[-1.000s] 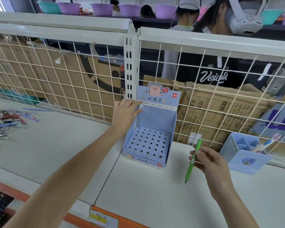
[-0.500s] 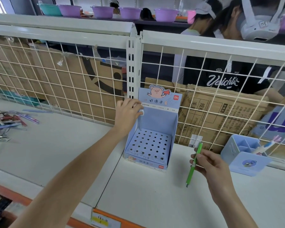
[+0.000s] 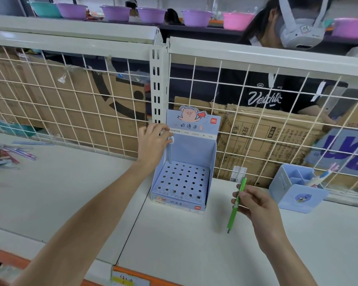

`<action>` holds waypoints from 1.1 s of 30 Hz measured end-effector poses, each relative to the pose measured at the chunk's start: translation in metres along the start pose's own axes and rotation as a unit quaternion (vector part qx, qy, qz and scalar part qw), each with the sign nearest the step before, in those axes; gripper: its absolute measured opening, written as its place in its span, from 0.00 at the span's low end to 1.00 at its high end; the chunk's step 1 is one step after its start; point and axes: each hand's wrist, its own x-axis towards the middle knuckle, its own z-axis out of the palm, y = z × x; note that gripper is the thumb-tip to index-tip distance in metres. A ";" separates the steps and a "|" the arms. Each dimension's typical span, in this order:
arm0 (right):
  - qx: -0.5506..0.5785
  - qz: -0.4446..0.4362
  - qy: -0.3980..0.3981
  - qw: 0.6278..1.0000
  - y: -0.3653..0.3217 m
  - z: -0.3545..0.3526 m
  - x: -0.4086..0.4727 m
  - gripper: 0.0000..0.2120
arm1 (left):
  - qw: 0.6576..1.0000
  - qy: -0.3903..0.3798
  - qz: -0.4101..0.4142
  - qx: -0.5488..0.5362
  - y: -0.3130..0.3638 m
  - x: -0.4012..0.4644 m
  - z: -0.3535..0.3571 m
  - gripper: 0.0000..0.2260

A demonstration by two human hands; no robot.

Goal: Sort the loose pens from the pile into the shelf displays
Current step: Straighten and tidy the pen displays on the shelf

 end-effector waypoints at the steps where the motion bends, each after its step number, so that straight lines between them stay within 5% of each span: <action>1: 0.000 0.001 0.001 1.000 0.001 0.000 0.000 0.08 | 1.000 -0.001 -0.001 0.001 0.000 0.000 0.001 0.07; 8: 0.008 0.002 0.011 1.000 0.003 -0.001 -0.004 0.08 | 1.000 -0.010 -0.019 0.008 0.007 -0.003 -0.007 0.11; 13: 0.017 0.003 0.029 0.999 0.005 -0.012 -0.006 0.10 | 0.970 -0.053 -0.101 -0.215 0.079 -0.012 -0.044 0.14; 15: 0.029 -0.004 0.043 0.999 0.003 -0.019 -0.008 0.10 | 0.907 -0.151 -0.153 -0.363 0.121 -0.022 -0.062 0.13; 19: 0.065 -0.024 0.086 0.994 -0.006 -0.044 -0.017 0.15 | 0.698 -0.404 -0.251 -0.536 0.187 -0.040 -0.088 0.09; 22: 0.064 -0.044 0.098 0.992 -0.012 -0.071 -0.026 0.17 | 0.540 -0.493 -0.298 -0.614 0.228 -0.049 -0.096 0.11; 24: 0.067 -0.048 0.101 0.991 -0.014 -0.090 -0.031 0.17 | 0.486 -0.517 -0.297 -0.639 0.251 -0.052 -0.098 0.11; 26: 0.067 -0.050 0.103 0.991 -0.015 -0.110 -0.035 0.16 | 0.478 -0.524 -0.278 -0.648 0.271 -0.052 -0.098 0.11; 30: 0.047 -0.056 0.107 0.992 -0.016 -0.157 -0.034 0.16 | 0.525 -0.507 -0.260 -0.632 0.319 -0.049 -0.093 0.11; 33: 0.018 -0.065 0.098 0.993 -0.015 -0.200 -0.027 0.12 | 0.530 -0.491 -0.270 -0.636 0.363 -0.048 -0.089 0.11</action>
